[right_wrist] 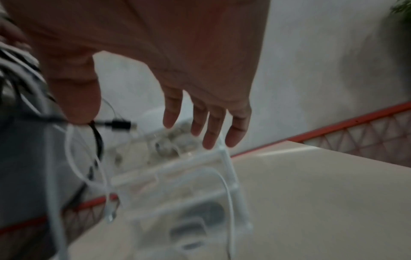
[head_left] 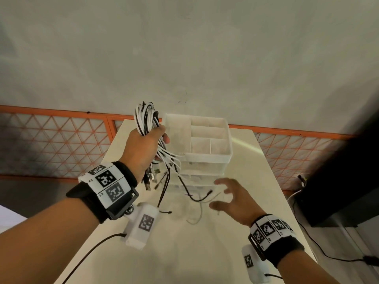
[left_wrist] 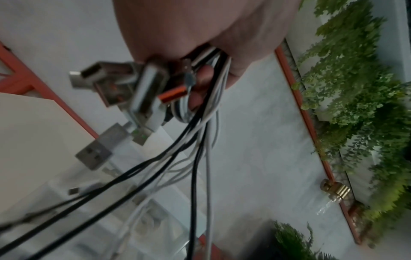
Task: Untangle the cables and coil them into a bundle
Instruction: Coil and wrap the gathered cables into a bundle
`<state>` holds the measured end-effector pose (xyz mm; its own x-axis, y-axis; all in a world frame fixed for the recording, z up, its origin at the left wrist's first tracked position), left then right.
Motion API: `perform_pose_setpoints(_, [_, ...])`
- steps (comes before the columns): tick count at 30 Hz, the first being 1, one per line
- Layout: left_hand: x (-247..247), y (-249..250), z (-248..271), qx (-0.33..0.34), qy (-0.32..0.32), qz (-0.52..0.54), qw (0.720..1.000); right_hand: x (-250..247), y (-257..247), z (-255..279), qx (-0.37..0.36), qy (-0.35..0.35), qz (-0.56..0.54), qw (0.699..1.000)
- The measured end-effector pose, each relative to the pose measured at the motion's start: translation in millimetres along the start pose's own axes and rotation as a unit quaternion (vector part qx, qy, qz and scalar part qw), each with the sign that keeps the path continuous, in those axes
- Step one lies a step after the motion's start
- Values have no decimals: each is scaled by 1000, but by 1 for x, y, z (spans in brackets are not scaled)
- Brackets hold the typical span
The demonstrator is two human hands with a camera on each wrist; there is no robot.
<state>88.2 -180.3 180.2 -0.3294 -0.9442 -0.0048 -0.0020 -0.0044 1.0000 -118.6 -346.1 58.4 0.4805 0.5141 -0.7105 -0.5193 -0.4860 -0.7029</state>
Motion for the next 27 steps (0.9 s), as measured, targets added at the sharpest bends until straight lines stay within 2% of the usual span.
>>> perform_pose_setpoints(3, [12,-2,9,29,-46,-28,998,-17,-52,1,-88,56,-56,993])
perform_pose_setpoints(5, [23,-1,18,54,-84,-42,994,-16,-92,5,-150,26,-81,985])
perform_pose_setpoints(7, [31,0,26,66,-124,-46,989,-4,-119,6,-183,-16,-83,979])
perform_pose_setpoints(10, [33,-1,30,41,-154,-22,987,14,-118,0,-129,-9,-81,988])
perform_pose_setpoints(13, [25,-1,24,35,-157,-9,987,22,-94,-4,-90,-4,-30,995])
perform_pose_setpoints(17, [17,-3,23,32,-188,-9,982,24,-63,-8,9,-17,3,1000])
perform_pose_setpoints(19, [18,-5,26,15,-202,3,979,22,-59,-8,16,-10,-14,1000])
perform_pose_setpoints(23, [17,-5,23,-23,-195,41,980,12,-74,2,-83,22,-92,992])
perform_pose_setpoints(24, [17,-4,23,-27,-193,47,980,12,-75,5,-87,15,-102,991])
perform_pose_setpoints(27, [19,-4,27,-66,-242,91,964,16,-62,6,-18,-37,-68,997])
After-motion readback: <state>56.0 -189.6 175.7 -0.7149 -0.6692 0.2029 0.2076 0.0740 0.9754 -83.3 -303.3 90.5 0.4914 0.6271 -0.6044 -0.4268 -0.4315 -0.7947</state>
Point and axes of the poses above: each hand's wrist, its own z-axis away from the middle knuckle, its own x-axis out of the palm, y = z × x, the point moved 5 cm from there along -z, towards the middle knuckle, and after that the axes turned 12 degrees about y, right-handed, at the moved point
